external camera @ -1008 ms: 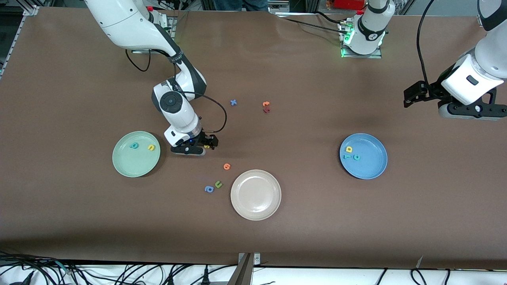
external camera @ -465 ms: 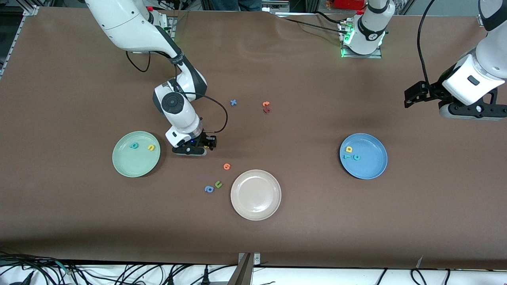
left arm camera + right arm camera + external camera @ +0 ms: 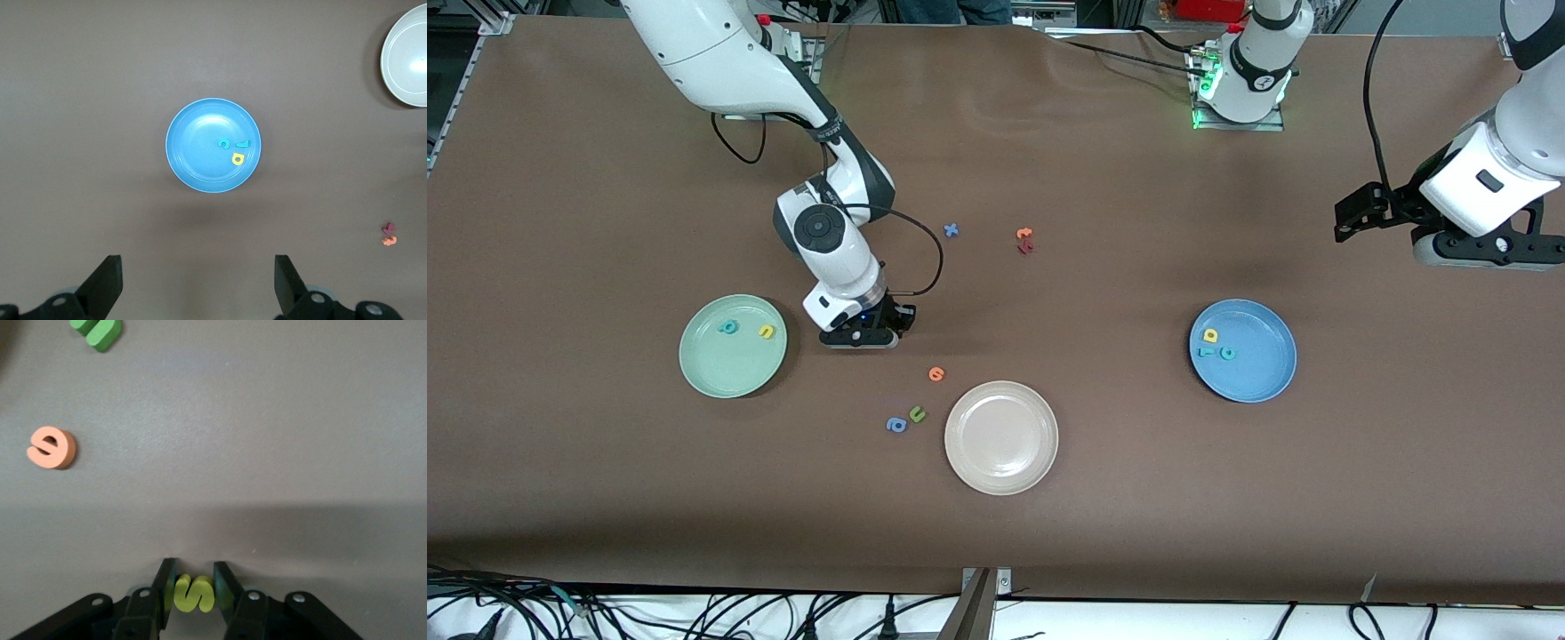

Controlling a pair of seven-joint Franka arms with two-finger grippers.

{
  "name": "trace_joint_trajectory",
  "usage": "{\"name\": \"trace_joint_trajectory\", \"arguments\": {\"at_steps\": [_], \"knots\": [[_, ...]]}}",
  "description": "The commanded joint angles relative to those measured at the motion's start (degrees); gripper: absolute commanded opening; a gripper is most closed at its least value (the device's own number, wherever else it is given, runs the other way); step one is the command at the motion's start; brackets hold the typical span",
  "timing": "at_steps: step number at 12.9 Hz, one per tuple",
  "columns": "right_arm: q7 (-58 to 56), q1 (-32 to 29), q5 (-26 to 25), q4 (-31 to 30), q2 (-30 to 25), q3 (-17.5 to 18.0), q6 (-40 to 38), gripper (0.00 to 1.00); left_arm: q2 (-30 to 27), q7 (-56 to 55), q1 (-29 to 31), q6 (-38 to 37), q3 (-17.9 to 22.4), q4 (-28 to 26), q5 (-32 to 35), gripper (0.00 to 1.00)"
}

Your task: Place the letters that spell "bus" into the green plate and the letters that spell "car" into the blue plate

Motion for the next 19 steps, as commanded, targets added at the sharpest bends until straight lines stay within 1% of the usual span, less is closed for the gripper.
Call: {"name": "trace_joint_trajectory", "arguments": {"at_steps": [1, 3, 6, 9, 11, 12, 13, 14, 15, 16, 18, 19], "knots": [[-6.72, -0.92, -0.40, 0.21, -2.01, -2.12, -5.24, 0.19, 0.90, -0.33, 0.05, -1.44, 0.10, 2.01, -0.73, 1.00], [-13.83, -2.41, 0.05, 0.30, -4.74, -3.79, -10.79, 0.19, 0.90, -0.33, 0.05, -1.44, 0.10, 2.01, -0.73, 1.00], [-24.39, -3.73, 0.13, 0.21, -7.73, -7.65, -15.98, 0.19, 0.90, -0.33, 0.05, -1.44, 0.10, 2.01, -0.73, 1.00], [-33.53, -4.35, 0.13, -0.13, -7.22, -11.87, -16.26, 0.20, 0.90, -0.33, 0.05, -1.44, 0.10, 2.01, -0.73, 1.00], [-37.40, -5.67, 0.13, -0.31, -6.95, -13.02, -16.26, 0.21, 0.90, -0.24, 0.05, -1.44, 0.10, 2.01, -0.73, 1.00], [-39.77, -6.20, 0.13, -0.23, -6.34, -14.07, -15.91, 0.22, 0.90, -0.24, 0.05, -1.44, 0.10, 2.01, -0.73, 1.00], [-41.97, -6.37, 0.13, -0.22, -5.90, -15.38, -15.74, 0.26, 0.90, -0.24, 0.05, -1.44, 0.10, 2.01, -0.73, 1.00], [-43.13, -6.46, 0.13, -0.22, -5.81, -16.09, -15.56, 0.48, 0.90, -0.24, 0.05, -1.44, 0.10, 2.01, -0.73, 1.00], [-43.05, -6.55, 0.22, -0.22, -5.80, -16.36, -15.56, 0.92, 0.90, -0.24, 0.05, -1.44, 0.10, 2.01, -0.73, 1.00], [-42.70, -6.55, 0.40, -0.22, -5.89, -16.36, -15.56, 1.00, 0.90, -0.24, 0.05, -1.44, 0.10, 2.01, -0.73, 1.00], [-42.78, -6.55, 2.06, -0.22, -7.20, -16.36, -16.34, 1.00, 0.90, -0.33, 0.05, -1.44, 0.18, 1.93, -0.73, 1.00], [-42.87, -6.55, 3.72, -0.14, -9.39, -16.36, -18.78, 1.00, 0.90, -0.24, 0.13, -1.44, 0.18, 1.93, -0.73, 1.00]]}}
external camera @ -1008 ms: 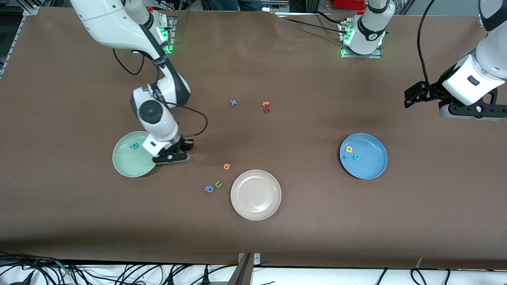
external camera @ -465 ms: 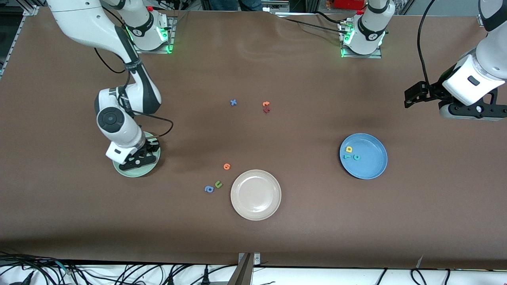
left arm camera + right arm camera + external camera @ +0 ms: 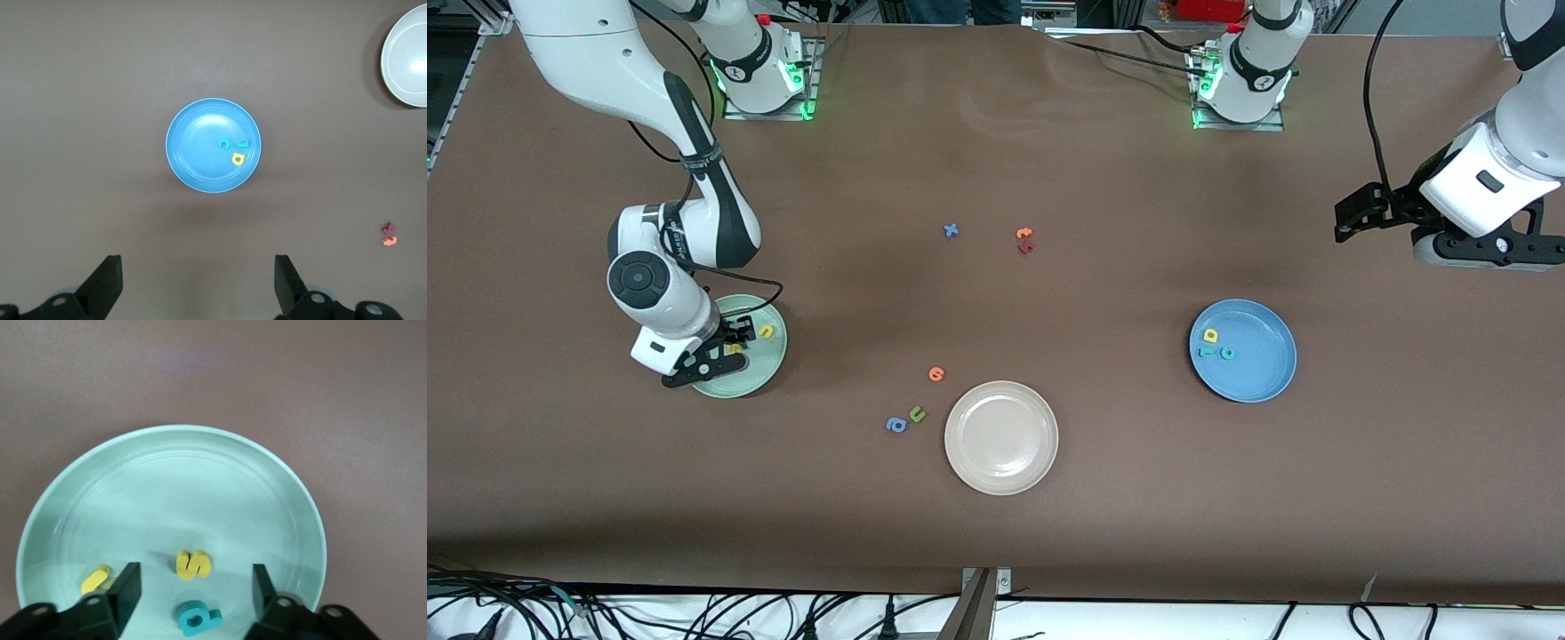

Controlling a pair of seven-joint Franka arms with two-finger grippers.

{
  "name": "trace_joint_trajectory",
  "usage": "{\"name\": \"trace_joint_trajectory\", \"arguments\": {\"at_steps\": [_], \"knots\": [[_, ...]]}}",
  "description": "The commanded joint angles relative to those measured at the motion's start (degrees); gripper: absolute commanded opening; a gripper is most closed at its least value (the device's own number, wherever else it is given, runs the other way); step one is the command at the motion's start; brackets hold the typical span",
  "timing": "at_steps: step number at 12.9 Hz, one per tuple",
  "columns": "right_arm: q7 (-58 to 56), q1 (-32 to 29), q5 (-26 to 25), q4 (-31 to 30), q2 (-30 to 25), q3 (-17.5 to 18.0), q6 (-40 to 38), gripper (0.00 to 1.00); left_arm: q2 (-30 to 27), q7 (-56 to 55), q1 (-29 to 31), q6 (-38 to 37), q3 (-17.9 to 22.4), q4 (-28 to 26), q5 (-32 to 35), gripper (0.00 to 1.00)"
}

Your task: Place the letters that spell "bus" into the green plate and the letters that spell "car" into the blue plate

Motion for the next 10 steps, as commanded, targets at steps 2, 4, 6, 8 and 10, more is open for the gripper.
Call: {"name": "trace_joint_trajectory", "arguments": {"at_steps": [2, 4, 6, 8, 10], "knots": [[-1.08, 0.02, 6.99, -0.13, -9.74, 0.40, -10.44, 1.00, 0.84, -0.24, 0.12, -1.43, 0.17, 1.96, -0.73, 1.00], [-0.90, 0.02, 7.37, -0.04, -16.68, 0.58, -17.91, 1.00, 0.84, -0.32, 0.12, -1.43, 0.17, 1.88, -0.73, 1.00], [-0.99, -2.17, 7.02, 0.83, -23.71, 1.10, -24.68, 1.00, 0.84, -0.32, -0.05, -1.43, 0.17, 1.96, -0.73, 1.00], [-1.69, -7.08, 6.75, 5.03, -28.30, 5.22, -32.84, 1.00, 0.84, -0.32, -0.05, -1.43, 0.08, 1.96, -0.73, 1.00], [-1.43, -9.65, 6.49, 15.29, -28.32, 7.78, -43.30, 1.00, 0.84, -0.32, -0.05, -1.43, 0.08, 1.96, -0.73, 1.00]]}}
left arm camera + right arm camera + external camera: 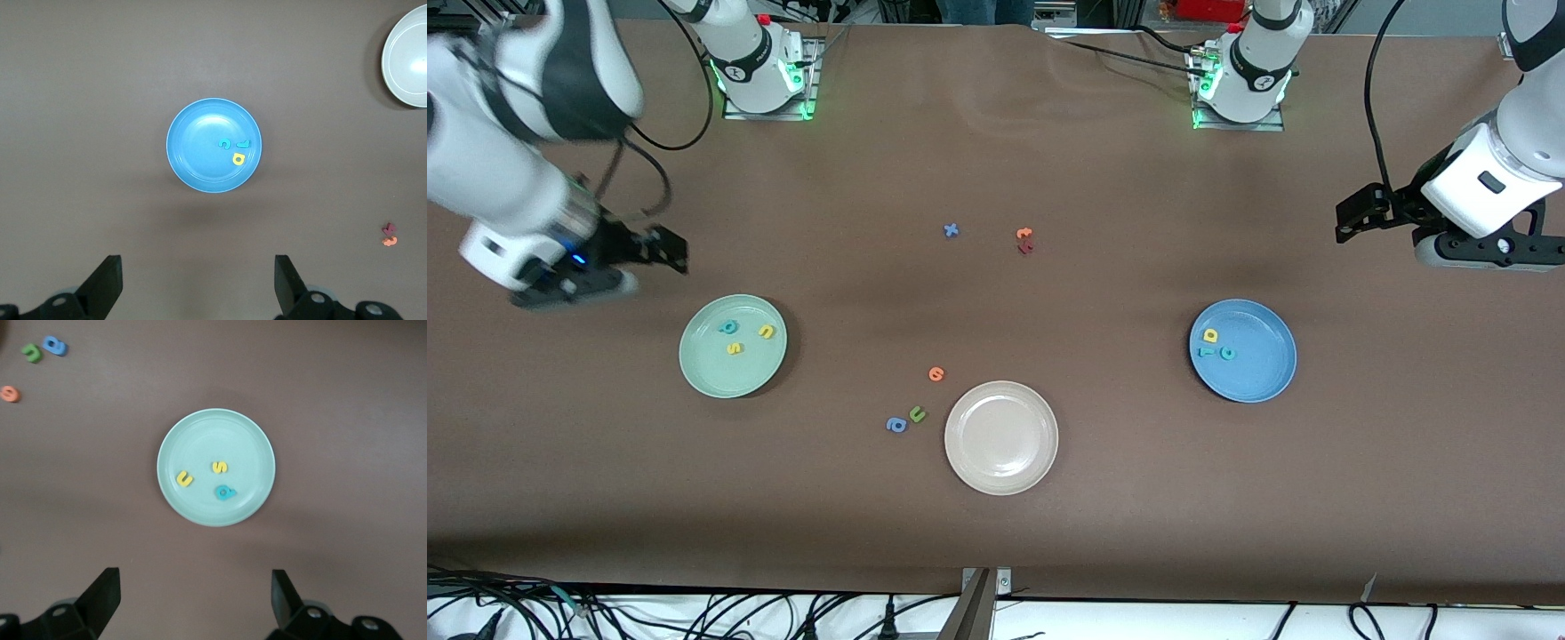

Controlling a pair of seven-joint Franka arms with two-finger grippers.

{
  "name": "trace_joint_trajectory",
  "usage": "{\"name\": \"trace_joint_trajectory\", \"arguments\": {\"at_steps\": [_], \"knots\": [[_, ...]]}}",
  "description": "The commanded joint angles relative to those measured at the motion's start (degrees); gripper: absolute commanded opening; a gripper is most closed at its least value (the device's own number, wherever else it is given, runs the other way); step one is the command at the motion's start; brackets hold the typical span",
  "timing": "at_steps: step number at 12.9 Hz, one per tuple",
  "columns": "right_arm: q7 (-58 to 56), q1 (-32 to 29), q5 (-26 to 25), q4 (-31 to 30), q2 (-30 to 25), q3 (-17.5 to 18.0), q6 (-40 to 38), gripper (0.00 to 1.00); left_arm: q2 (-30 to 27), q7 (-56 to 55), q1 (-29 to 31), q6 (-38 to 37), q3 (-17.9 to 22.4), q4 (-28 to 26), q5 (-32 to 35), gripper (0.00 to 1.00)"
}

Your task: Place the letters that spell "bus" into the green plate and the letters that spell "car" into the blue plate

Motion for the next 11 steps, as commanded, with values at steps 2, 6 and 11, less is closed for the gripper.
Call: {"name": "trace_joint_trajectory", "arguments": {"at_steps": [2, 6, 11], "knots": [[-1.42, -4.20, -0.80, 12.97, 0.92, 3.01, -9.77, 1.00, 0.72, -0.32, -0.05, -1.31, -0.02, 1.76, -0.73, 1.00], [-1.42, -6.49, -0.89, 13.43, 1.45, 4.15, -9.77, 1.00, 0.72, -0.32, -0.05, -1.31, -0.02, 1.76, -0.73, 1.00], [-1.33, -6.49, -1.16, 13.16, 2.33, 5.65, -9.77, 1.00, 0.72, -0.32, -0.05, -1.31, -0.02, 1.76, -0.73, 1.00]]}}
